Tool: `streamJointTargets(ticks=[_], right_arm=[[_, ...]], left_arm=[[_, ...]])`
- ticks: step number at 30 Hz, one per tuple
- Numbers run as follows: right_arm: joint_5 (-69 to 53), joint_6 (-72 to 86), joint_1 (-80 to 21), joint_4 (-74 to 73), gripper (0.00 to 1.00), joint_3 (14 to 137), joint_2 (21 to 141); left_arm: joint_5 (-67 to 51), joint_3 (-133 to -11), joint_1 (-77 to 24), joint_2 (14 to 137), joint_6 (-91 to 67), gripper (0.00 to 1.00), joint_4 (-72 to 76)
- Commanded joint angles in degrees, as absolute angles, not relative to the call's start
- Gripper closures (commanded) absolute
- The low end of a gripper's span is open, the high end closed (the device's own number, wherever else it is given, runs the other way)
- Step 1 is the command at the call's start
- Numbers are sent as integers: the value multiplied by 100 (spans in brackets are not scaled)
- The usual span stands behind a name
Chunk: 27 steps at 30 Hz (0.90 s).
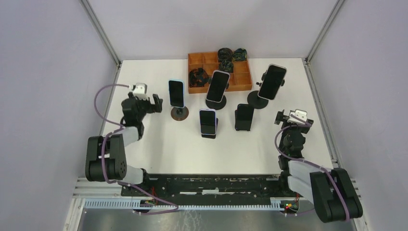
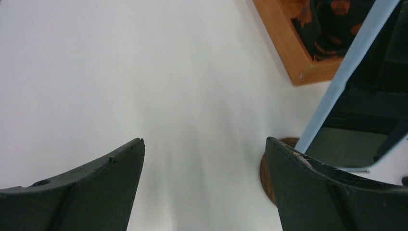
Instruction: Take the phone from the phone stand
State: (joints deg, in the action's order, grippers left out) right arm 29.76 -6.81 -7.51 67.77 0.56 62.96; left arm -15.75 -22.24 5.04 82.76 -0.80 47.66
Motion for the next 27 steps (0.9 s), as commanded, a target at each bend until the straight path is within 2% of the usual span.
streamJointTargets(ticks=[1,6,10,14,18,22,27], right_arm=[[3175,-19,-793,5558,2,-366,5640],[3406,1158,-815,3097,2,435,4746],[2750,1817,-815,1209,2,1432,4391],[2224,2498,-815,194,2,2124,3991],[1266,2241,-810,-211,2,2359,3911],[-144,2193,-817,249,2,2150,3807],[-630,2142,-1017,466,2,2057,3474]], left_arm=[[-2051,-3999,604,7886,821,0,1625],[-3425,-5154,991,8122,2024,0,-986],[-4566,-6070,1250,8335,3079,0,-2799],[-5071,-6802,1254,8603,3782,0,-4056],[-5566,-7234,1247,9074,4049,0,-4610],[-6034,-7538,1236,9584,4157,0,-4777],[-6190,-7914,1055,10176,4230,0,-4780]])
